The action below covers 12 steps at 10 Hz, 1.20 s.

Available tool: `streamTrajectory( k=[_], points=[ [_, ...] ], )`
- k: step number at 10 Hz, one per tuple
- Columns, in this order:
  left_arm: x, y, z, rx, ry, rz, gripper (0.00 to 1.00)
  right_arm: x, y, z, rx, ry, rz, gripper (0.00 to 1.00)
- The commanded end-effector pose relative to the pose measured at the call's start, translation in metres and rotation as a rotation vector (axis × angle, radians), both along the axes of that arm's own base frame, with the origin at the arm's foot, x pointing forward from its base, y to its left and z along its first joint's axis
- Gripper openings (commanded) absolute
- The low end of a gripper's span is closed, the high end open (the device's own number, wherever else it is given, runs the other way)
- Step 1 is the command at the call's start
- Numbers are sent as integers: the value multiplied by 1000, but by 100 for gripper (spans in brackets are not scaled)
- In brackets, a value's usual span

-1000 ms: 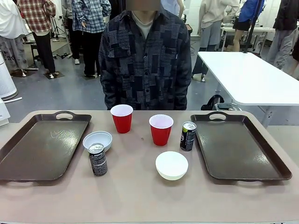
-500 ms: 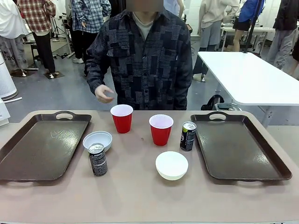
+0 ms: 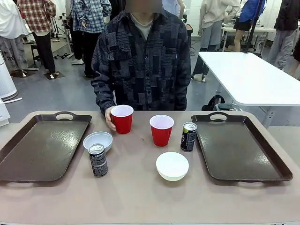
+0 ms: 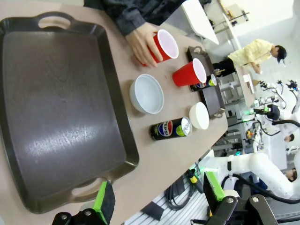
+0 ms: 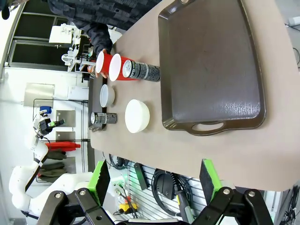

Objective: Prepare tableware on both trays.
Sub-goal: Pick up a Picnic Bowl from the table and place it on a Handle tray.

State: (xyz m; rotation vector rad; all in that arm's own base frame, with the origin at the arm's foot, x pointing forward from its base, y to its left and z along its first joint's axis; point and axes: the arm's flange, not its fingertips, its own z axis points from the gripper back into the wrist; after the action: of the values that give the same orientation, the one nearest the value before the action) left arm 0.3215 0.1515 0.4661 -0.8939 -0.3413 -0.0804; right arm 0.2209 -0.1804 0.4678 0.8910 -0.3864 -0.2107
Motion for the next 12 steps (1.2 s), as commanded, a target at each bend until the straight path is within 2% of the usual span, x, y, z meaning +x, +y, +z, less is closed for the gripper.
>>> streamTrajectory(
  k=[1,5,6,8,9,10,12],
  points=[
    [0,2,0,-14,-5,6,100,1,-1,-1,14,-11,6,100],
    [0,2,0,-14,-5,6,100,0,0,0,0,0,0,100],
    [0,2,0,-14,-5,6,100,1,13,12,-25,-14,39,100],
    [0,2,0,-14,-5,6,100,12,70,49,-181,-1,107,100],
    [0,2,0,-14,-5,6,100,23,103,63,-269,38,122,100],
    [0,2,0,-14,-5,6,100,30,140,71,-346,58,135,100],
    [0,2,0,-14,-5,6,100,37,222,68,-521,129,201,100]
  ],
)
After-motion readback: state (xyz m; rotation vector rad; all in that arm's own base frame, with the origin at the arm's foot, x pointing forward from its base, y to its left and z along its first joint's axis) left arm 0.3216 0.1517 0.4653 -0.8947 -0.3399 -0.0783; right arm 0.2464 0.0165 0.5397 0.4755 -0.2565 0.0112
